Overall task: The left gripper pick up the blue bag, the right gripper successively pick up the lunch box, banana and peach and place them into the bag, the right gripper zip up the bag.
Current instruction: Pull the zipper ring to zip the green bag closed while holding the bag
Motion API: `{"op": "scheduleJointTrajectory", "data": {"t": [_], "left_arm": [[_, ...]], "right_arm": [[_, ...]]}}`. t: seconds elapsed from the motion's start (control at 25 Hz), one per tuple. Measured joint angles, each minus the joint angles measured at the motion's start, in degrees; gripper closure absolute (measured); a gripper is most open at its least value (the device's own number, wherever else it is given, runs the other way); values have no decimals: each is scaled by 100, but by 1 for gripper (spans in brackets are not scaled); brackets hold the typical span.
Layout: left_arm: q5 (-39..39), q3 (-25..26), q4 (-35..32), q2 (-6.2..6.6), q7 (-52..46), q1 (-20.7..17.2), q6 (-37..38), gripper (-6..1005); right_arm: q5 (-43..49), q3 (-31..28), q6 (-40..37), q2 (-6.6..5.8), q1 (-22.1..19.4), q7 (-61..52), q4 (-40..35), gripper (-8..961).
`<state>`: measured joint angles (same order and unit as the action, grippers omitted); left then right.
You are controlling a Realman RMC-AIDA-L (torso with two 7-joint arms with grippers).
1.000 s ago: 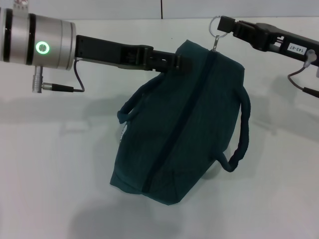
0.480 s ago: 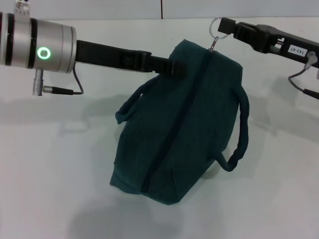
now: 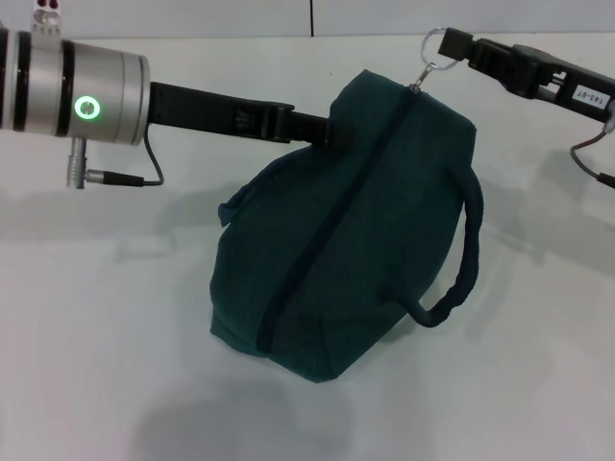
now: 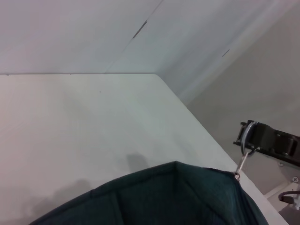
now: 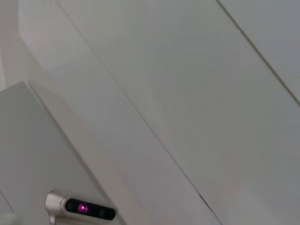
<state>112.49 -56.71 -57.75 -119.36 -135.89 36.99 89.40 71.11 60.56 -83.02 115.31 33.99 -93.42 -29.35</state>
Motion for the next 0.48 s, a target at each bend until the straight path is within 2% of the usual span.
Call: {"op": "scheduleJointTrajectory", "data": {"t": [0.08,0.32,0.48], "left_arm": [[-50,4,49,0,56,0,1,656],[-464,-29,168,0,439,-12,132,700],[-575,-33,223,0,633,-18,227,806]], "right_arm": [[-2,-17,-1,0,-8,-2,33,888],[-198,-42,-89,-3,22,-36,357,887],[-426,-45,-244,-29,2,-103,506,886]]}}
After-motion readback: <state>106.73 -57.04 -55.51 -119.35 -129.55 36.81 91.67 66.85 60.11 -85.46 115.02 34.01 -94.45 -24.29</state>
